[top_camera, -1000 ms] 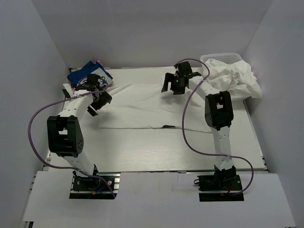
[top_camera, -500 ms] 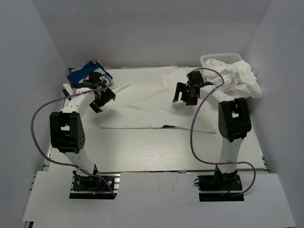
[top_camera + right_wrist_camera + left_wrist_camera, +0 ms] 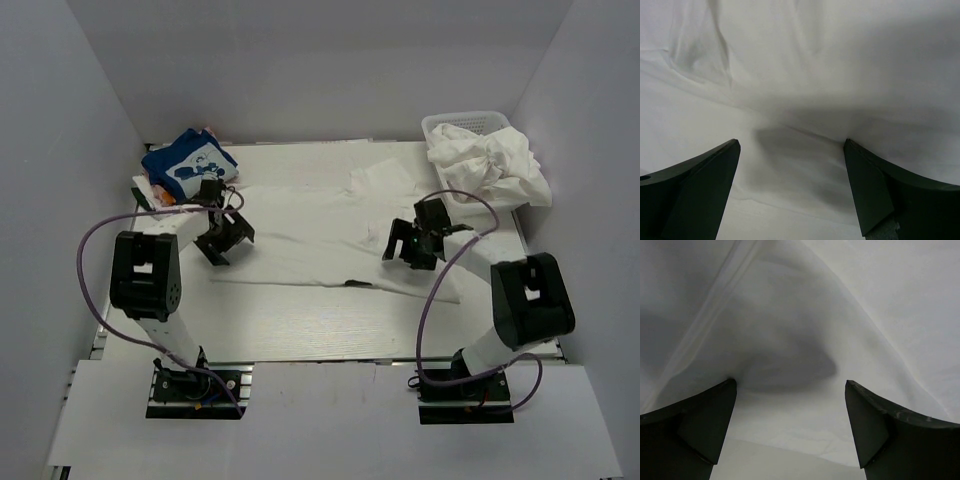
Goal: Fold and stack the t-shirts
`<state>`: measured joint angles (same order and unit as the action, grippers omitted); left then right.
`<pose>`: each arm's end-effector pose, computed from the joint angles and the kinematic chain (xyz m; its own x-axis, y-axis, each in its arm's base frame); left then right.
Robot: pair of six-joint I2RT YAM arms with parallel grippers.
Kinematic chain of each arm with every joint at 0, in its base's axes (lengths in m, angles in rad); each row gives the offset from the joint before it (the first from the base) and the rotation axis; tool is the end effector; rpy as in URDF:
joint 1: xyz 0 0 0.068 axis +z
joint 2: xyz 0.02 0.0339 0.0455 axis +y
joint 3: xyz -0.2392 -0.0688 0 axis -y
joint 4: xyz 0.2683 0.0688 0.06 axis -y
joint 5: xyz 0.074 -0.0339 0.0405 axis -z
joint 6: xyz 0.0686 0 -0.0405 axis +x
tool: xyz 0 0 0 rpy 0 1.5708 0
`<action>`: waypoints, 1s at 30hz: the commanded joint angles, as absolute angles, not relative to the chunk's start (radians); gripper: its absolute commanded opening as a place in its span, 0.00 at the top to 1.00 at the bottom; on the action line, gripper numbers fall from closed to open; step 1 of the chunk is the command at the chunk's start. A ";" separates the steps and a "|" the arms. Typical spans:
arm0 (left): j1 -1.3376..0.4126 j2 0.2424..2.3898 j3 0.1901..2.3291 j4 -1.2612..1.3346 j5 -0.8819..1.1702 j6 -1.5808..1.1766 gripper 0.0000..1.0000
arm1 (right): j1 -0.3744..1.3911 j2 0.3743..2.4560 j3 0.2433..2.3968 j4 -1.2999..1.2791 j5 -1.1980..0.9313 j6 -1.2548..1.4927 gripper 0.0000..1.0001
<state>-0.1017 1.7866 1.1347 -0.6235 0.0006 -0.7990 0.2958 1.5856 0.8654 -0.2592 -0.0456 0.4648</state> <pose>0.3605 -0.0368 0.0956 -0.7367 -0.6452 -0.2026 -0.6111 0.7634 -0.2090 0.3284 0.1033 0.1025 -0.8513 0.2087 -0.4814 0.0739 0.9561 0.2837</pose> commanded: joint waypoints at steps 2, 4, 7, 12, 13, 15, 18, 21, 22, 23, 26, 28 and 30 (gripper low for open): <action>-0.114 1.665 0.931 -0.729 0.000 -0.831 0.00 | 0.310 1.429 0.694 -0.357 -0.035 0.503 0.10; -0.123 1.600 0.843 -0.773 0.012 -0.841 0.00 | 0.318 1.352 0.625 -0.385 -0.037 0.506 0.10; -0.123 1.452 0.775 -0.873 0.003 -0.859 0.00 | 0.339 1.250 0.591 -0.466 -0.069 0.508 0.10; -0.123 1.283 0.866 -0.951 -0.075 -0.868 0.00 | 0.370 1.118 0.650 -0.526 -0.083 0.495 0.10; -0.123 1.282 0.918 -0.925 -0.086 -0.868 0.00 | 0.370 1.120 0.670 -0.523 -0.075 0.492 0.10; -0.104 1.319 1.024 -0.916 -0.121 -0.857 0.00 | 0.367 1.152 0.756 -0.488 -0.038 0.476 0.10; -0.095 1.451 1.188 -0.896 -0.164 -0.816 0.00 | 0.357 1.256 0.903 -0.480 0.076 0.485 0.10; -0.074 1.627 1.346 -0.902 -0.187 -0.776 0.00 | 0.338 1.403 1.072 -0.515 0.139 0.535 0.10; -0.074 1.675 1.391 -0.916 -0.187 -0.776 0.00 | 0.328 1.435 1.100 -0.523 0.161 0.548 0.10; -0.074 1.721 1.435 -0.942 -0.216 -0.776 0.00 | 0.315 1.495 1.167 -0.528 0.167 0.558 0.10; -0.074 1.863 1.604 -0.963 -0.273 -0.765 0.00 | 0.288 1.630 1.322 -0.529 0.212 0.558 0.10; -0.064 1.913 1.650 -0.963 -0.297 -0.765 0.00 | 0.278 1.731 1.429 -0.520 0.244 0.539 0.10; -0.064 1.982 1.715 -0.951 -0.318 -0.765 0.00 | 0.265 1.846 1.494 -0.544 0.261 0.499 0.10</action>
<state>-0.0727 1.9636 1.6318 -0.9310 -0.2447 -0.7811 0.2798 1.7367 1.4090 -0.5186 0.1829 0.5323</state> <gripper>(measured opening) 0.997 0.904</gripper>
